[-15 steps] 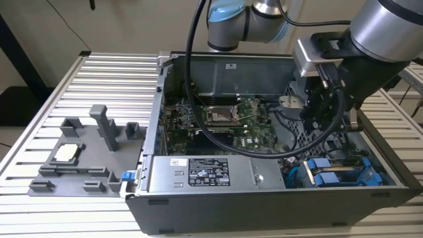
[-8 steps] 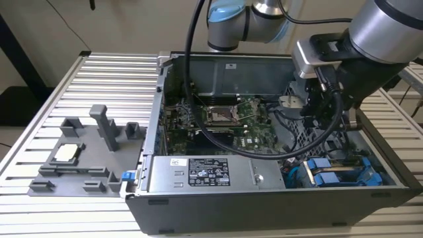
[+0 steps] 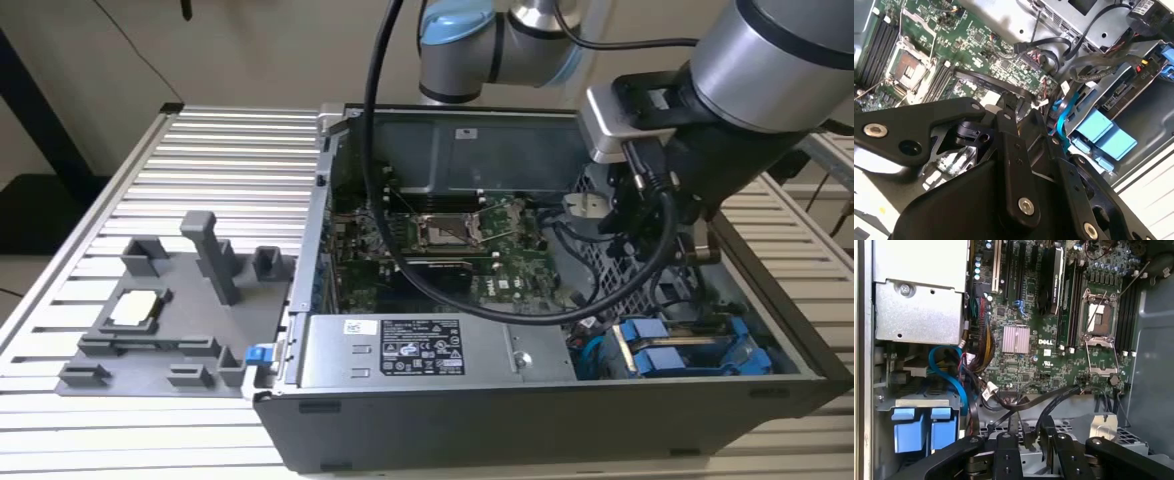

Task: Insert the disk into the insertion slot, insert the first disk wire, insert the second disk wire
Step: 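Insert the first disk wire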

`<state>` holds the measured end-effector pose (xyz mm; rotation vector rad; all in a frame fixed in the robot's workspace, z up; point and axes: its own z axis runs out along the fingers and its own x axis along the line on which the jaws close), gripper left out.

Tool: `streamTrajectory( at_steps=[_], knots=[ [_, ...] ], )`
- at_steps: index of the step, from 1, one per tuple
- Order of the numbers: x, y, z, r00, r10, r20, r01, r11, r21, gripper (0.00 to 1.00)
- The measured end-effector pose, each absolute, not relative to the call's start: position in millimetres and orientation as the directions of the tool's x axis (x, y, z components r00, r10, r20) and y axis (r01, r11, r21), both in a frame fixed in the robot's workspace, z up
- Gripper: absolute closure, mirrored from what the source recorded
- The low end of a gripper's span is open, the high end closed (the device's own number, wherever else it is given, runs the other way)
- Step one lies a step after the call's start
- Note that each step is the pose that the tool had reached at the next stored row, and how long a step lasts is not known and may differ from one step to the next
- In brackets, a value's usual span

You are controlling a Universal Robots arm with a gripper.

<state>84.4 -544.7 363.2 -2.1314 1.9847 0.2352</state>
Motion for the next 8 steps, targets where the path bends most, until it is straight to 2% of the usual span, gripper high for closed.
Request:
streamTrajectory(
  at_steps=[8],
  knots=[
    [82.8, -544.3, 363.2, 0.079, -0.96, -0.27, -0.996, -0.067, -0.054, 0.7]
  ],
)
